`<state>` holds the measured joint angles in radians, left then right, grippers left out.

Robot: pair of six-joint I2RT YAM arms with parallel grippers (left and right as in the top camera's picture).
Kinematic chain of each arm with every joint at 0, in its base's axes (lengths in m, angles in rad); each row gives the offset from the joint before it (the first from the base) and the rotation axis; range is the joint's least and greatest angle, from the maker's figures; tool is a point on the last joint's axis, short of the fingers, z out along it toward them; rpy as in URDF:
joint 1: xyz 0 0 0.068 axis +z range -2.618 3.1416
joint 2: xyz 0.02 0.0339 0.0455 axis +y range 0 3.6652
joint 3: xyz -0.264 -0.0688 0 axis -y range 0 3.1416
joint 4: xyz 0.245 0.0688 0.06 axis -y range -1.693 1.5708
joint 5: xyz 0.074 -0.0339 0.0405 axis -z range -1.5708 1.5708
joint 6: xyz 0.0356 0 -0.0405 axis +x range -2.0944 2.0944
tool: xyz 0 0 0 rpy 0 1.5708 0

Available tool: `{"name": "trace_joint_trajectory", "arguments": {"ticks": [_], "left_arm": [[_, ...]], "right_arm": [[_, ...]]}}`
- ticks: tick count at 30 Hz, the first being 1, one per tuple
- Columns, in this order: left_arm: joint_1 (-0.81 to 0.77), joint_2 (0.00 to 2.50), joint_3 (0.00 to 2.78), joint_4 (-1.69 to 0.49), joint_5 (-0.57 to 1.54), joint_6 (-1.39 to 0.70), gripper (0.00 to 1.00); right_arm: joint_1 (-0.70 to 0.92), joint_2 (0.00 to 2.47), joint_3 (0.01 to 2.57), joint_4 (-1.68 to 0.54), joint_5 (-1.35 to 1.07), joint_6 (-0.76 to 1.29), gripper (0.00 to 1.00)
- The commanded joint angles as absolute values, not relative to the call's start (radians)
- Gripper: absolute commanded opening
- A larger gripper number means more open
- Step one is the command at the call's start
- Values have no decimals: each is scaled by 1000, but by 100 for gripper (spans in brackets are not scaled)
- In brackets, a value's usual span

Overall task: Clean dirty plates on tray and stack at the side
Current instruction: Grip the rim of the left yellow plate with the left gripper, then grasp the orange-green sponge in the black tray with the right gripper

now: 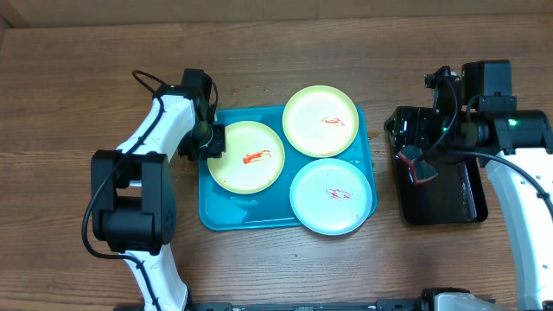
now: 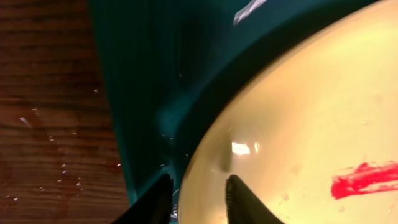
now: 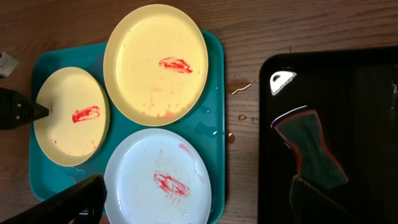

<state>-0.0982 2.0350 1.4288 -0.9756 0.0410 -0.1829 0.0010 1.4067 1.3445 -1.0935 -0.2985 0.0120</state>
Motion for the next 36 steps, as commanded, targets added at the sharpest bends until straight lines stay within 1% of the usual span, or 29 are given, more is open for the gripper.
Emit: {"name": "trace_joint_trajectory", "arguments": {"ticks": [1, 9, 11, 13, 14, 19, 22, 24, 29, 30, 33, 36], "left_arm": [[-101, 2055, 1446, -974, 52, -168, 27], [-101, 2055, 1411, -953, 21, -152, 25], [-101, 2055, 1392, -932, 18, -152, 21], [-101, 2055, 1370, -914, 19, -153, 5], [-101, 2055, 1363, -912, 19, -153, 4], [-101, 2055, 1354, -915, 18, -153, 4], [-101, 2055, 1354, -916, 18, -153, 4], [-101, 2055, 1354, -915, 18, -153, 4], [-99, 2055, 1354, -910, 18, -153, 4], [-99, 2055, 1354, -908, 19, -153, 4], [-99, 2055, 1354, -896, 19, -153, 4], [-99, 2055, 1354, -888, 19, -153, 4]], "right_arm": [[4, 1408, 1368, -1091, -289, 15, 96], [4, 1408, 1367, -1091, -284, 16, 95], [4, 1408, 1365, -1091, -268, 16, 93], [4, 1408, 1364, -1091, -236, 33, 88], [4, 1408, 1364, -1091, -219, 50, 87], [2, 1408, 1364, -1085, -77, 184, 80], [-23, 1415, 1364, -1076, -4, 214, 79], [-47, 1428, 1364, -1076, 4, 200, 79], [-76, 1512, 1362, -1080, 3, 44, 78], [-76, 1533, 1362, -1079, 2, 21, 77], [-76, 1637, 1361, -1082, 2, -84, 59], [-76, 1728, 1361, -1097, 2, -159, 48]]}}
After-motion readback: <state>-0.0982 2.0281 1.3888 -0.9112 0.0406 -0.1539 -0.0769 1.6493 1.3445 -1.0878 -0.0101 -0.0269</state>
